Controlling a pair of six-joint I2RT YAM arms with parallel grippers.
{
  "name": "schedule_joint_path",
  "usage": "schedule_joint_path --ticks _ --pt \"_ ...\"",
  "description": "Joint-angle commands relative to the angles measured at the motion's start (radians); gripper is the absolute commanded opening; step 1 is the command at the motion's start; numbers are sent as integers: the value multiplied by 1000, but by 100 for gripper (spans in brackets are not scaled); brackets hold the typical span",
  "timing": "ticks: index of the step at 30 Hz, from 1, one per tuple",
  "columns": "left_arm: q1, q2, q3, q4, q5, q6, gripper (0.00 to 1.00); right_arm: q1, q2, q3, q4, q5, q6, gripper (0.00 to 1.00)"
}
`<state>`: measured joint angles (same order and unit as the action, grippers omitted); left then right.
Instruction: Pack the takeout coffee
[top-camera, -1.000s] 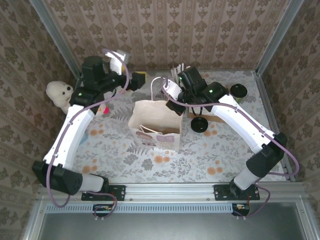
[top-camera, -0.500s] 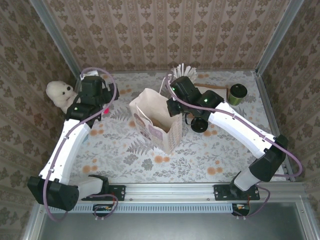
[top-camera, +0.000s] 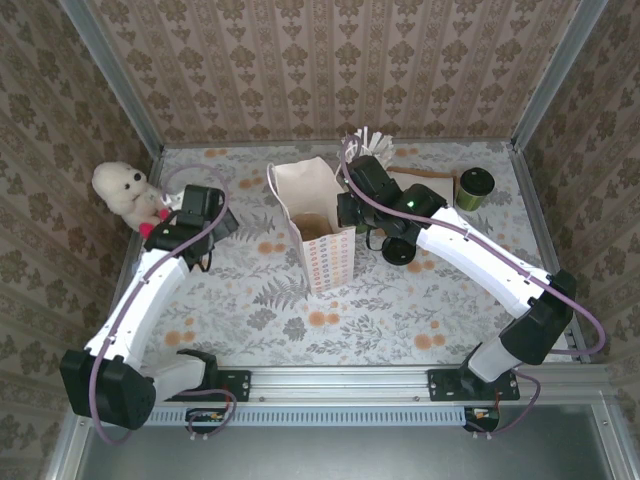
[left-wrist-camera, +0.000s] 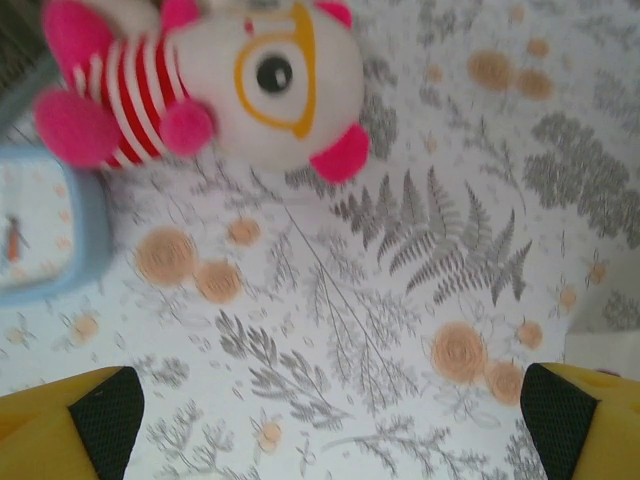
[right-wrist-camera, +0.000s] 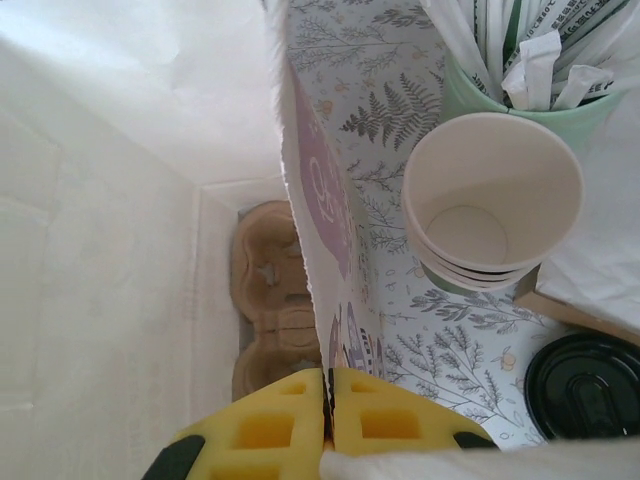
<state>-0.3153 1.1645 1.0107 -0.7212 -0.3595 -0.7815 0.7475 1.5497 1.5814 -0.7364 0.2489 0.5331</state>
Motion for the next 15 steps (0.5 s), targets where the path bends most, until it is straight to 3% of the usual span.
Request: schedule_joint_path --ticks 1,8,15 --pt "-32 55 -9 41 71 -87 100 8 -12 -9 12 14 44 7" --pt "-85 165 22 49 107 -110 100 7 -10 -5 25 7 -28 3" --pt "-84 245 15 146 220 -137 100 5 25 42 -9 23 21 7"
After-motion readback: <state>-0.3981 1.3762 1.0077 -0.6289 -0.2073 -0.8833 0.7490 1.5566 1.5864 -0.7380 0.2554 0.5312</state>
